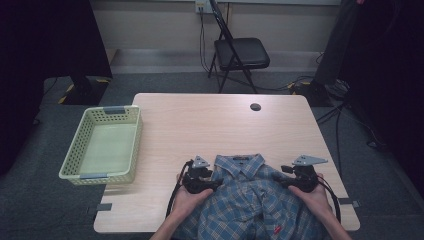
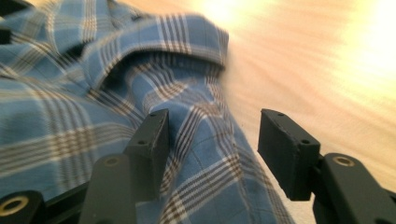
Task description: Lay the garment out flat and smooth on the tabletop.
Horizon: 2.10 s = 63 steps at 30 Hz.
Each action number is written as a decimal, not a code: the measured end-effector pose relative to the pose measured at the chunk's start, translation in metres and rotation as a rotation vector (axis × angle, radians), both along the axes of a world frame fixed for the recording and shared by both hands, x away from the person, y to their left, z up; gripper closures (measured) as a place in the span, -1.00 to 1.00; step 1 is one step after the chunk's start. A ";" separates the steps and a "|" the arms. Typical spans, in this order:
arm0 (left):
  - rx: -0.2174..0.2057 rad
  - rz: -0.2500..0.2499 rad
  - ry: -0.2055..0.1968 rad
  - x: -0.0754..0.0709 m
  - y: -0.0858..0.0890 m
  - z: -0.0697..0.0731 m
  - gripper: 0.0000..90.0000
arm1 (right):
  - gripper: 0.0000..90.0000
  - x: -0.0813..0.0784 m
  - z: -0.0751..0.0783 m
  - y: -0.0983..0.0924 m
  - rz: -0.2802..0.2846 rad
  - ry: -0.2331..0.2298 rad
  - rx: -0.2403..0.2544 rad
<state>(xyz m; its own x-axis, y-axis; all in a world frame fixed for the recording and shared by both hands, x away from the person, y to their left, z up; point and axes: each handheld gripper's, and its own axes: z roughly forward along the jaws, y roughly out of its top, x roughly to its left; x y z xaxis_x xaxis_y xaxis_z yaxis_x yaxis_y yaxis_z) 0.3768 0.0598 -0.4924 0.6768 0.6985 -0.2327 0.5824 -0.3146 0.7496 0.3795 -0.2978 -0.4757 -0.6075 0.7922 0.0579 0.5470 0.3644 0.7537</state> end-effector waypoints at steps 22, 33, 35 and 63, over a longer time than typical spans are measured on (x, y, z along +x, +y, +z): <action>0.072 -0.058 -0.073 -0.007 -0.006 0.004 0.83 | 0.93 -0.006 -0.006 0.010 0.000 -0.005 0.008; -0.025 -0.045 -0.116 -0.006 0.005 0.025 0.84 | 0.94 -0.003 0.024 0.000 -0.013 -0.069 0.146; -0.017 -0.047 -0.132 -0.006 0.005 0.029 0.84 | 0.94 -0.002 0.028 0.001 -0.017 -0.085 0.157; -0.048 0.045 -0.301 0.031 0.022 0.123 0.84 | 0.93 0.019 0.129 0.017 -0.020 -0.271 0.230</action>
